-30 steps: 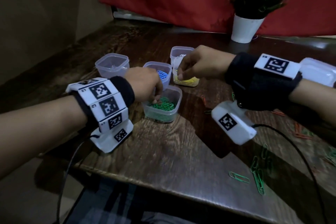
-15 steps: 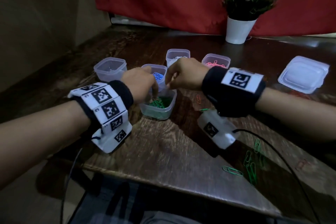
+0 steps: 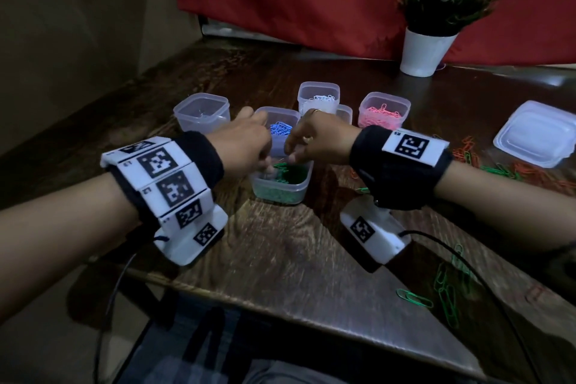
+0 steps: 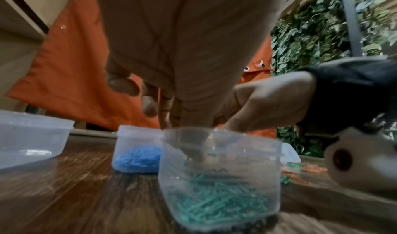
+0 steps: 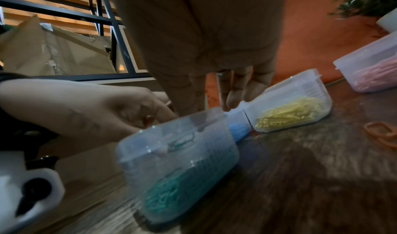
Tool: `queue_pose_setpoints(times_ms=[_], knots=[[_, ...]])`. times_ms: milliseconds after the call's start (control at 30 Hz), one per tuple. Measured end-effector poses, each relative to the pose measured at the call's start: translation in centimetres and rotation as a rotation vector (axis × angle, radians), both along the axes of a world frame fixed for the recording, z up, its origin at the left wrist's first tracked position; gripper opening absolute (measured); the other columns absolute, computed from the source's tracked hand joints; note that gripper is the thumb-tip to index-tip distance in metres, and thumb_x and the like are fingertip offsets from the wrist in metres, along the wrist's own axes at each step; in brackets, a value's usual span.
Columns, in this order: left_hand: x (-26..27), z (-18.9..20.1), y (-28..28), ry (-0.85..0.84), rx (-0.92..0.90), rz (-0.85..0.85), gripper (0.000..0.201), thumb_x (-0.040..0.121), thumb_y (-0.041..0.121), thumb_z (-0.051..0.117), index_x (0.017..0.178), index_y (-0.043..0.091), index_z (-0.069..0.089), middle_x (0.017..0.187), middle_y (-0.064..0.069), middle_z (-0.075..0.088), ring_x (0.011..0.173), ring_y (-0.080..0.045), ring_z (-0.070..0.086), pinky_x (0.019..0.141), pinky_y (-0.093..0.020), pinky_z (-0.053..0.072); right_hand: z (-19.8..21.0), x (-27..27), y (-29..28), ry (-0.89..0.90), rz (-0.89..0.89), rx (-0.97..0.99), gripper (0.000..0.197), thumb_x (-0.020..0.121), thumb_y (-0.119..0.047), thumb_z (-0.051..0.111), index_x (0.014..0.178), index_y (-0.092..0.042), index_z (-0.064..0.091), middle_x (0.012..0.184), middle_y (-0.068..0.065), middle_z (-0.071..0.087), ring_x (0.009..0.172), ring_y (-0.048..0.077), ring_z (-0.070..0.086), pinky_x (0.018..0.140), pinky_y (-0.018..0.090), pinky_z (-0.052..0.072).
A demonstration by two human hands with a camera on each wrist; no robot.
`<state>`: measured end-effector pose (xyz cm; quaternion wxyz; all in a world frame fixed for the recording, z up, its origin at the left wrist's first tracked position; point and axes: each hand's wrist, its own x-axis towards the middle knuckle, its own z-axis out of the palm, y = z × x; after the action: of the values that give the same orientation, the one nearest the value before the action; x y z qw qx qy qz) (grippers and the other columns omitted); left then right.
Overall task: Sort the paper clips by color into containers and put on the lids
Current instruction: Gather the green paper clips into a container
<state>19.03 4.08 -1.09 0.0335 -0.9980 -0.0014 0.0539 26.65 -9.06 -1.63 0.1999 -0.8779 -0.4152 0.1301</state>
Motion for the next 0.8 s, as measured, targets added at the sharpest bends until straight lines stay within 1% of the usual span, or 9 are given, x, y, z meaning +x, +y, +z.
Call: queue_pose_setpoints(times_ms=[67, 133, 200, 267, 367, 567, 700, 767, 800], knots=[[-0.4, 0.2, 0.2, 0.005, -0.008, -0.027, 0.028, 0.086, 0.039, 0.059, 0.093, 0.012, 0.064, 0.112, 0.001, 0.035, 0.105, -0.017, 0.029, 0.09, -0.034, 0.037, -0.3, -0.2, 0.1, 0.015, 0.042, 0.006, 0.026, 0.083, -0.022, 0.068, 0.108, -0.016, 0.068, 0.111, 0.005, 0.053, 0.113, 0.02, 0.046, 0.087, 0.023, 0.037], [-0.6, 0.4, 0.3, 0.0, -0.025, -0.045, 0.027, 0.087, 0.039, 0.058, 0.093, 0.013, 0.065, 0.119, 0.0, 0.037, 0.109, -0.018, 0.03, 0.094, -0.039, 0.037, -0.4, -0.5, -0.1, 0.029, 0.067, 0.038, 0.026, 0.085, -0.02, 0.065, 0.111, -0.015, 0.067, 0.129, 0.012, 0.047, 0.125, 0.022, 0.038, 0.087, 0.019, 0.031], [-0.8, 0.4, 0.3, -0.026, -0.05, -0.061, 0.026, 0.088, 0.038, 0.057, 0.095, 0.015, 0.066, 0.122, 0.0, 0.039, 0.11, -0.018, 0.03, 0.094, -0.04, 0.037, -0.3, -0.5, -0.1, 0.071, 0.066, 0.066, 0.023, 0.085, -0.017, 0.064, 0.106, -0.01, 0.068, 0.134, 0.012, 0.045, 0.129, 0.019, 0.035, 0.084, 0.018, 0.031], [-1.0, 0.3, 0.3, -0.048, -0.077, -0.08, 0.024, 0.088, 0.038, 0.057, 0.095, 0.016, 0.065, 0.122, 0.0, 0.039, 0.11, -0.017, 0.03, 0.093, -0.038, 0.037, -0.1, -0.5, -0.2, 0.112, 0.038, 0.056, 0.02, 0.085, -0.015, 0.064, 0.102, -0.005, 0.069, 0.133, 0.01, 0.048, 0.128, 0.019, 0.039, 0.088, 0.018, 0.034], [-1.0, 0.1, 0.3, -0.034, -0.093, -0.084, 0.016, 0.085, 0.038, 0.061, 0.091, 0.023, 0.062, 0.12, 0.0, 0.038, 0.11, -0.017, 0.031, 0.094, -0.032, 0.034, 0.3, -0.1, -1.1, 0.179, -0.006, 0.115, 0.019, 0.083, -0.013, 0.067, 0.095, 0.001, 0.07, 0.12, 0.015, 0.059, 0.117, 0.028, 0.051, 0.093, 0.03, 0.043], [-0.3, -0.1, 0.1, -0.012, -0.235, -0.065, 0.012, 0.077, 0.026, 0.072, 0.081, 0.027, 0.061, 0.103, 0.0, 0.037, 0.106, -0.014, 0.035, 0.08, -0.021, 0.026, 0.1, -0.1, -3.2, 0.327, -0.092, 0.29, 0.025, 0.081, -0.006, 0.068, 0.104, 0.005, 0.068, 0.125, 0.022, 0.057, 0.122, 0.027, 0.049, 0.084, 0.021, 0.041], [-0.1, 0.1, 0.0, -0.04, -0.329, -0.043, 0.011, 0.079, 0.014, 0.071, 0.086, 0.02, 0.065, 0.096, 0.0, 0.041, 0.095, -0.015, 0.043, 0.084, -0.026, 0.038, -0.7, 0.1, -2.0, 0.34, -0.085, 0.33, 0.024, 0.078, -0.006, 0.07, 0.101, 0.001, 0.07, 0.129, 0.015, 0.056, 0.127, 0.02, 0.046, 0.105, 0.026, 0.036], [-0.2, -0.2, -0.1, -0.054, -0.333, -0.021, 0.011, 0.079, 0.013, 0.07, 0.089, 0.018, 0.066, 0.097, -0.001, 0.043, 0.092, -0.015, 0.044, 0.077, -0.023, 0.035, 0.2, 0.1, -2.7, 0.32, -0.115, 0.353, 0.025, 0.08, -0.006, 0.068, 0.105, 0.0, 0.069, 0.122, 0.013, 0.061, 0.12, 0.016, 0.051, 0.09, 0.015, 0.042], [-0.3, -0.4, -0.2, -0.062, -0.338, -0.012, 0.011, 0.08, 0.013, 0.07, 0.091, 0.016, 0.066, 0.097, -0.001, 0.044, 0.09, -0.015, 0.044, 0.073, -0.022, 0.032, 0.9, 0.2, -3.5, 0.301, -0.144, 0.376, 0.023, 0.081, -0.007, 0.068, 0.103, -0.001, 0.07, 0.108, 0.007, 0.067, 0.107, 0.011, 0.058, 0.078, 0.01, 0.042]])
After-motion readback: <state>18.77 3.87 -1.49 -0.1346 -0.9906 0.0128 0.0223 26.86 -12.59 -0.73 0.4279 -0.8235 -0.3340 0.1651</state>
